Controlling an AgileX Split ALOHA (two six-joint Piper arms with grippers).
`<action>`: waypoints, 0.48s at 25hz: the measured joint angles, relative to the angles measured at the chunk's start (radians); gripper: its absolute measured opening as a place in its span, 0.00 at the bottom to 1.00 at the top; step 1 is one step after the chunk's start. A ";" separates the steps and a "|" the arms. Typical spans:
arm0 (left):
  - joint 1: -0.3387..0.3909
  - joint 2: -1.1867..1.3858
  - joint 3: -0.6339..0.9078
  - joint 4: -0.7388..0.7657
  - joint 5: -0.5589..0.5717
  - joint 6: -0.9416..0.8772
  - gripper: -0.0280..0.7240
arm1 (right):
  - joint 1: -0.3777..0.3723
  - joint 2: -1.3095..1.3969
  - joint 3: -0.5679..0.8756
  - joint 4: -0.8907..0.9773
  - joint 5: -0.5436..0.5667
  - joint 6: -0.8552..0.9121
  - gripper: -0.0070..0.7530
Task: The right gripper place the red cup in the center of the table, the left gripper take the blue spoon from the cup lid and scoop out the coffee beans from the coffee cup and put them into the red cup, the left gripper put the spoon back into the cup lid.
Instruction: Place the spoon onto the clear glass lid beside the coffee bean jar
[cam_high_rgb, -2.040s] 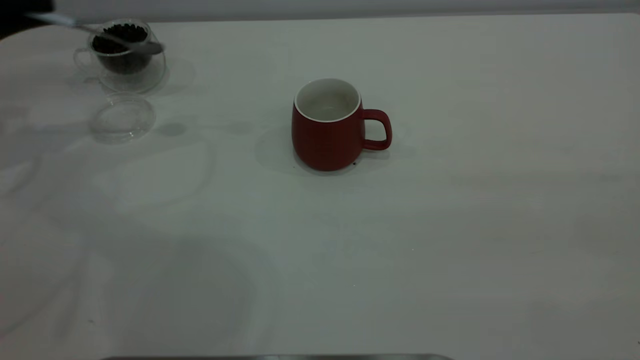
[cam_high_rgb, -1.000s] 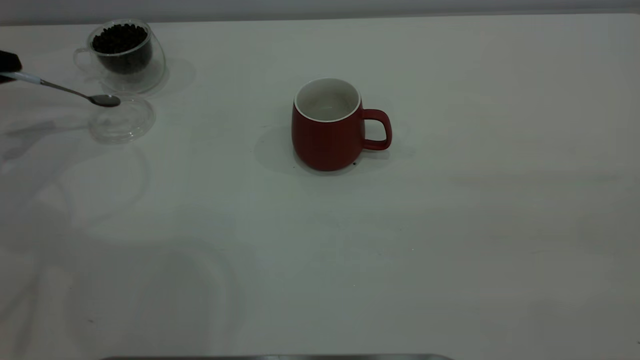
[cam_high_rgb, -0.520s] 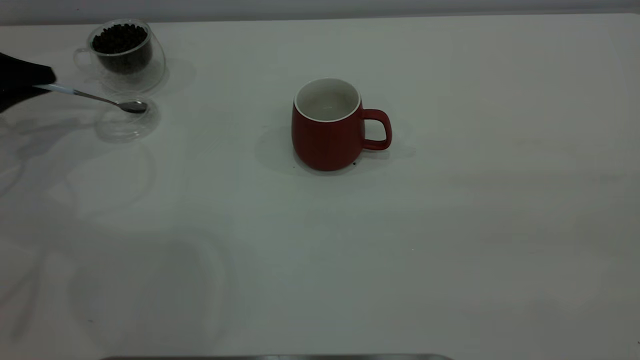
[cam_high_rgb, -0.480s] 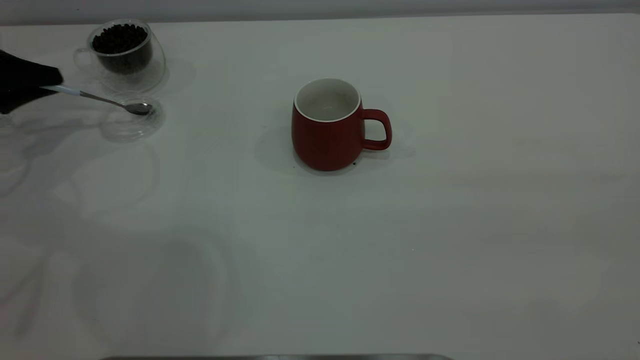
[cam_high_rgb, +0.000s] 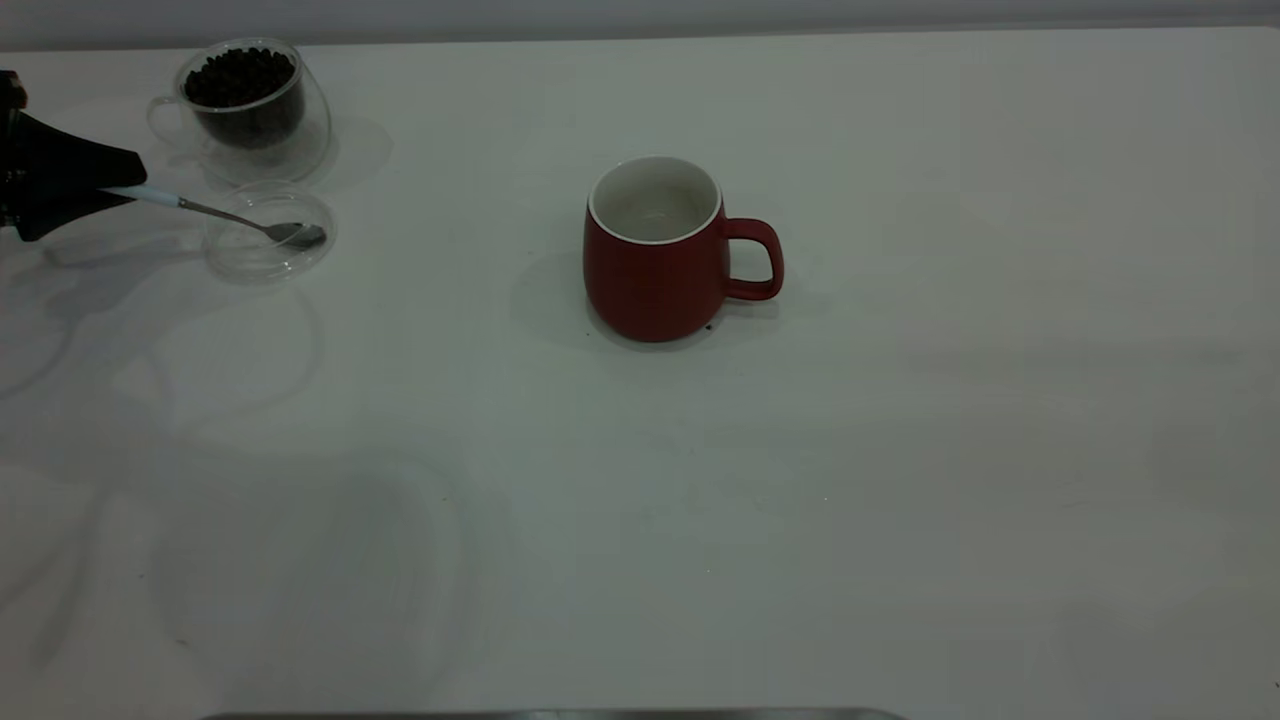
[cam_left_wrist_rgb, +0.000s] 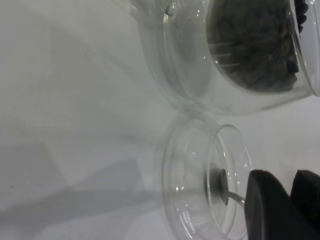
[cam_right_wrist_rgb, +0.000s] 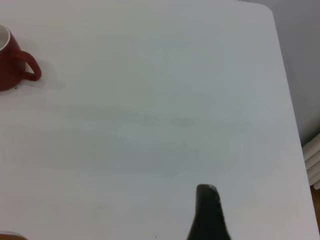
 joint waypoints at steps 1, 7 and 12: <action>0.000 0.001 0.000 0.000 -0.001 0.000 0.20 | 0.000 0.000 0.000 0.000 0.000 0.000 0.78; 0.000 0.001 0.000 0.001 -0.022 0.000 0.34 | 0.000 0.000 0.000 0.000 0.000 0.000 0.78; 0.000 0.001 0.000 0.002 -0.032 0.008 0.60 | 0.000 0.000 0.000 0.000 0.000 0.000 0.78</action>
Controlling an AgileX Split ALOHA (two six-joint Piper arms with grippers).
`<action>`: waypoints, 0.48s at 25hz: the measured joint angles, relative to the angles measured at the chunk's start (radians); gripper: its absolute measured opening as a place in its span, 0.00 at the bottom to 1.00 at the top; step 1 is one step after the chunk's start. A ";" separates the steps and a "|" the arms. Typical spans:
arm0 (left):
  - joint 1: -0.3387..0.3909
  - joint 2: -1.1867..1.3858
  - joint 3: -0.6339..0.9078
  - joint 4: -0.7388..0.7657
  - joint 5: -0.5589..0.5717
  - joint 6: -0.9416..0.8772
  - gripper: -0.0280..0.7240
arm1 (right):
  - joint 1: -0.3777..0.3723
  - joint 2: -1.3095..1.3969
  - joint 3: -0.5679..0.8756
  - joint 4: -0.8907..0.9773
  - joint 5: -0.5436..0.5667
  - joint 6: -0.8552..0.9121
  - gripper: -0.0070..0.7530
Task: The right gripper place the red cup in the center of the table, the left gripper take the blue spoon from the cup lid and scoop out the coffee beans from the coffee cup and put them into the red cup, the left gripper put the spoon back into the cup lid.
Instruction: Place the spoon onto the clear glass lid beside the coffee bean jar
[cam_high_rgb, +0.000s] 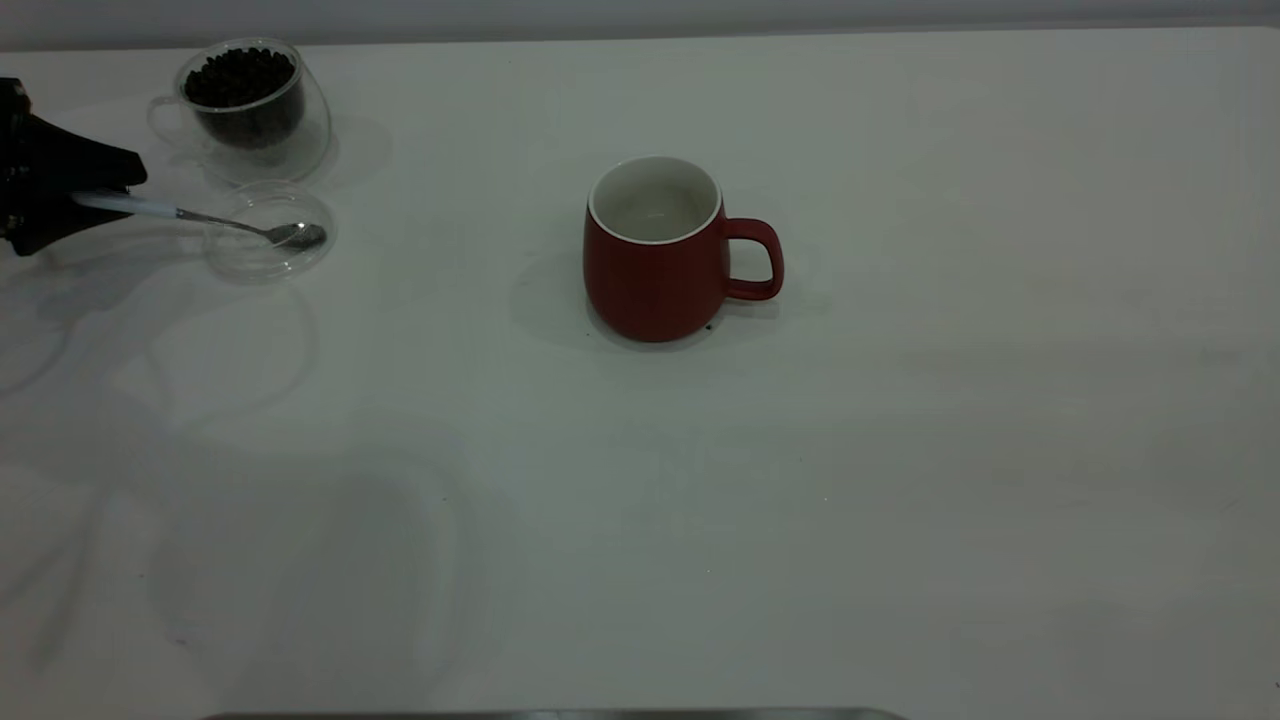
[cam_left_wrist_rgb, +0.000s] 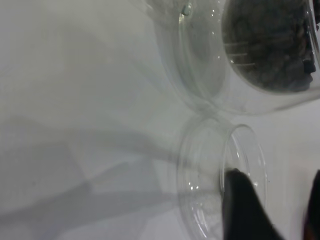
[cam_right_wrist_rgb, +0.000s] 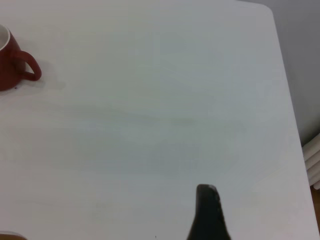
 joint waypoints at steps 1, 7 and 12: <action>0.000 0.000 0.000 0.001 -0.005 0.004 0.64 | 0.000 0.000 0.000 0.000 0.000 0.000 0.78; 0.000 0.000 0.000 0.069 -0.041 0.010 0.80 | 0.000 0.000 0.000 0.000 0.000 0.000 0.78; 0.000 -0.001 0.000 0.138 -0.074 0.010 0.81 | 0.000 0.000 0.000 0.000 0.000 0.000 0.78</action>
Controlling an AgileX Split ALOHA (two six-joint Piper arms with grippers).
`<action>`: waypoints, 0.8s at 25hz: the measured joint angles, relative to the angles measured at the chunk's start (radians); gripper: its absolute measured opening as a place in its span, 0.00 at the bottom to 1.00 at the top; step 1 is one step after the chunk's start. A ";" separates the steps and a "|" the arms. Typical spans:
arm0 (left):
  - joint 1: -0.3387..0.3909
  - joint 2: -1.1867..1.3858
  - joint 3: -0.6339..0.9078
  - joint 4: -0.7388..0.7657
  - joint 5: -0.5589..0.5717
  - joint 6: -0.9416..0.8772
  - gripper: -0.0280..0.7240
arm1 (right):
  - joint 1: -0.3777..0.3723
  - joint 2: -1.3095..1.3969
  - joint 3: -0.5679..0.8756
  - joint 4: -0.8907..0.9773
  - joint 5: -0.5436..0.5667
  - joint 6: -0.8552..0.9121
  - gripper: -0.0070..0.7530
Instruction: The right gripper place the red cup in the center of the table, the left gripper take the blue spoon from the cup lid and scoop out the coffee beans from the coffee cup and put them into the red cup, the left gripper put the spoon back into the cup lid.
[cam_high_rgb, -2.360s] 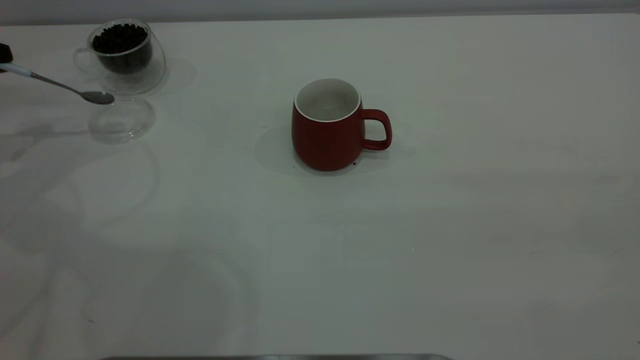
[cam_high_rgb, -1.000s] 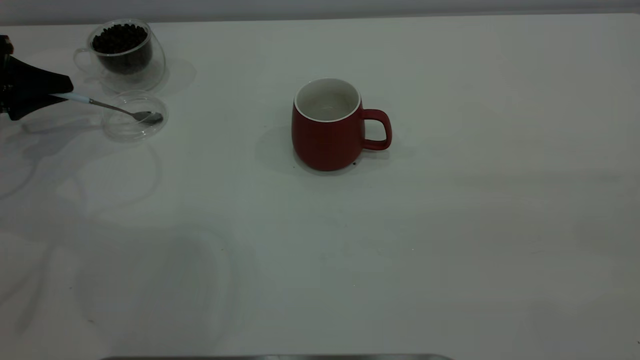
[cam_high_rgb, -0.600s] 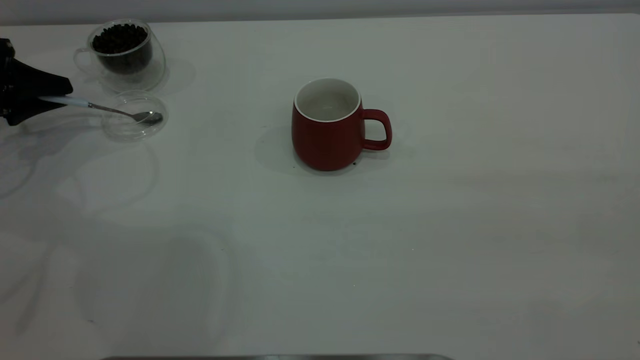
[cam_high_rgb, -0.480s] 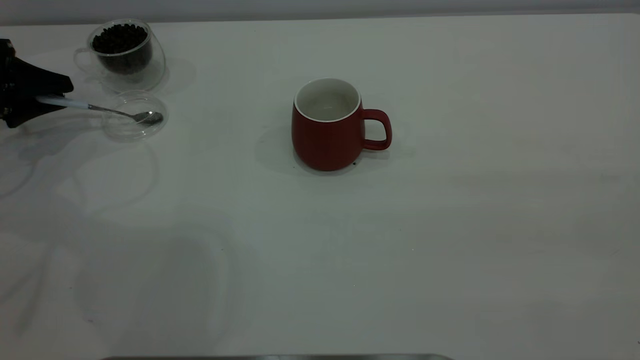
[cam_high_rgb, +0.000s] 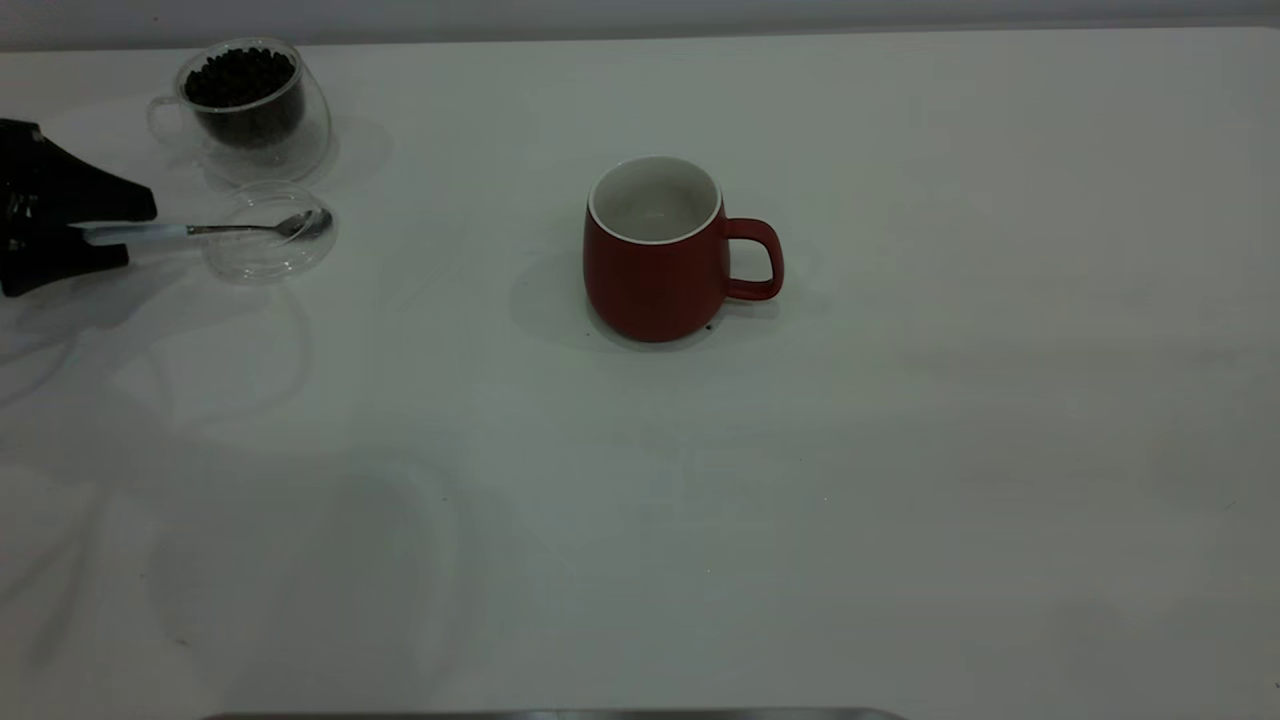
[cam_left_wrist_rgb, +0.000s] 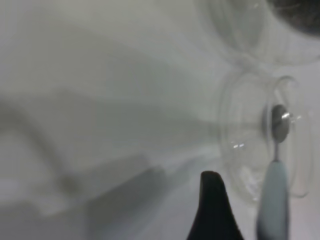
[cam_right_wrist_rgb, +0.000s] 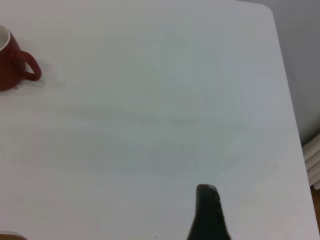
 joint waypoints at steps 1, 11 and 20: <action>0.000 -0.004 0.000 0.012 -0.013 0.000 0.81 | 0.000 0.000 0.000 0.000 0.000 0.000 0.78; 0.000 -0.181 0.000 0.194 -0.065 -0.038 0.82 | 0.000 0.000 0.000 0.000 0.000 0.000 0.78; 0.000 -0.522 0.001 0.566 -0.045 -0.389 0.82 | 0.000 0.000 0.000 0.000 0.000 0.000 0.78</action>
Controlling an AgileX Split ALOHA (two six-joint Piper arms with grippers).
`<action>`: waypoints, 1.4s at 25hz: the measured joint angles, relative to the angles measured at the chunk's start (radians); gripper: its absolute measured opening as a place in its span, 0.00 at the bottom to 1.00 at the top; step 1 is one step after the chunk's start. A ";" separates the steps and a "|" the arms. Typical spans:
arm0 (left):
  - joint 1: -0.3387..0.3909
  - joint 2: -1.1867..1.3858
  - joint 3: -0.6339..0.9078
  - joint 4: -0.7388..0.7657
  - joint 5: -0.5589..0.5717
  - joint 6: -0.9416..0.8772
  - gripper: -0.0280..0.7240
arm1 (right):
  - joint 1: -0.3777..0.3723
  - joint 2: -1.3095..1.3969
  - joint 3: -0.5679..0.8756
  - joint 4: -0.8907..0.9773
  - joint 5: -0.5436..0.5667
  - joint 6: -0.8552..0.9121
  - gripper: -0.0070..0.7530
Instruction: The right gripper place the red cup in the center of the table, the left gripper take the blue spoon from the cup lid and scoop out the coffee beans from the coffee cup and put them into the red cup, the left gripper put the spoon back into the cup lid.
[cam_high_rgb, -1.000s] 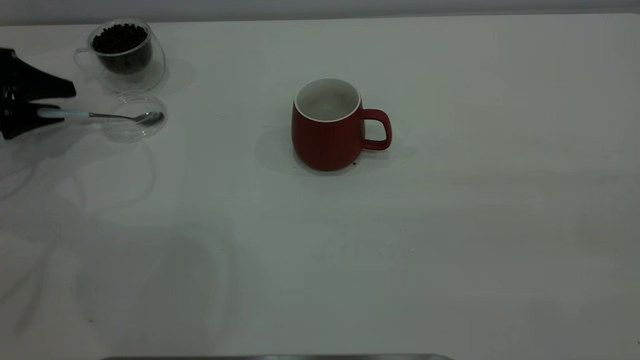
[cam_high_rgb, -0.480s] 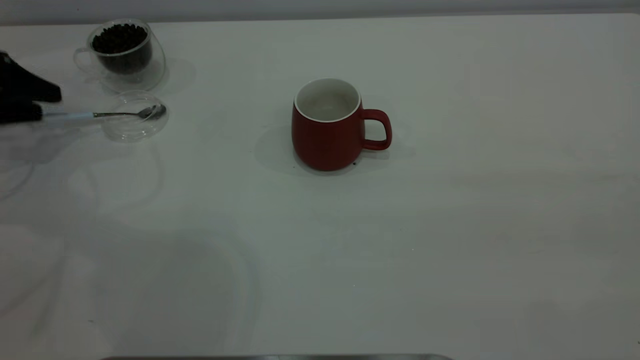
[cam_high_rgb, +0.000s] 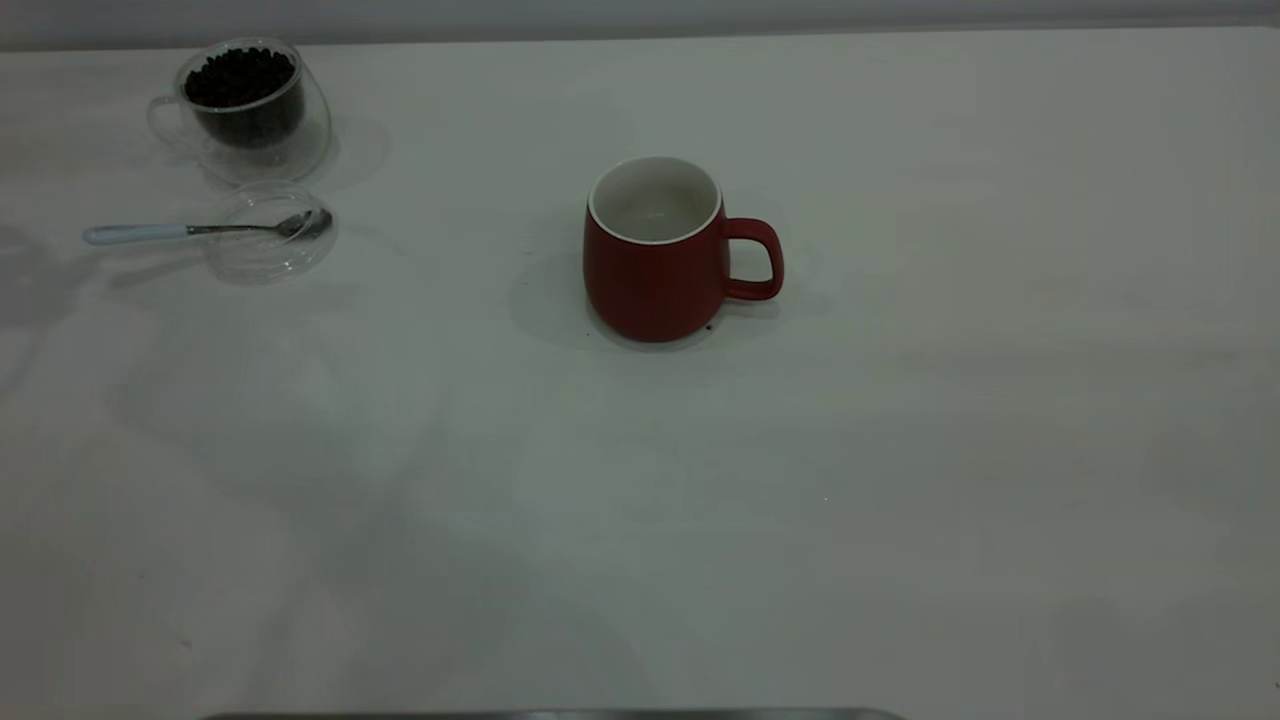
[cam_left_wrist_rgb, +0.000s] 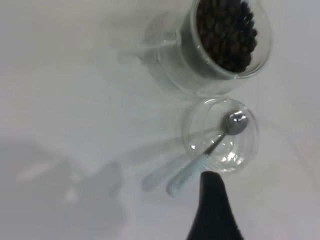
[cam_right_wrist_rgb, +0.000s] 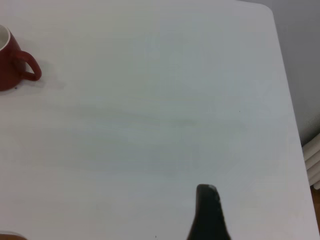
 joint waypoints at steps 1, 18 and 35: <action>0.000 -0.038 0.000 0.037 0.021 -0.058 0.82 | 0.000 0.000 0.000 0.000 0.000 0.000 0.78; -0.061 -0.738 0.023 0.403 0.450 -0.588 0.82 | 0.000 0.000 0.000 0.000 0.000 0.000 0.78; -0.547 -1.415 0.470 0.877 0.450 -0.962 0.82 | 0.000 0.000 0.000 0.000 0.000 0.000 0.78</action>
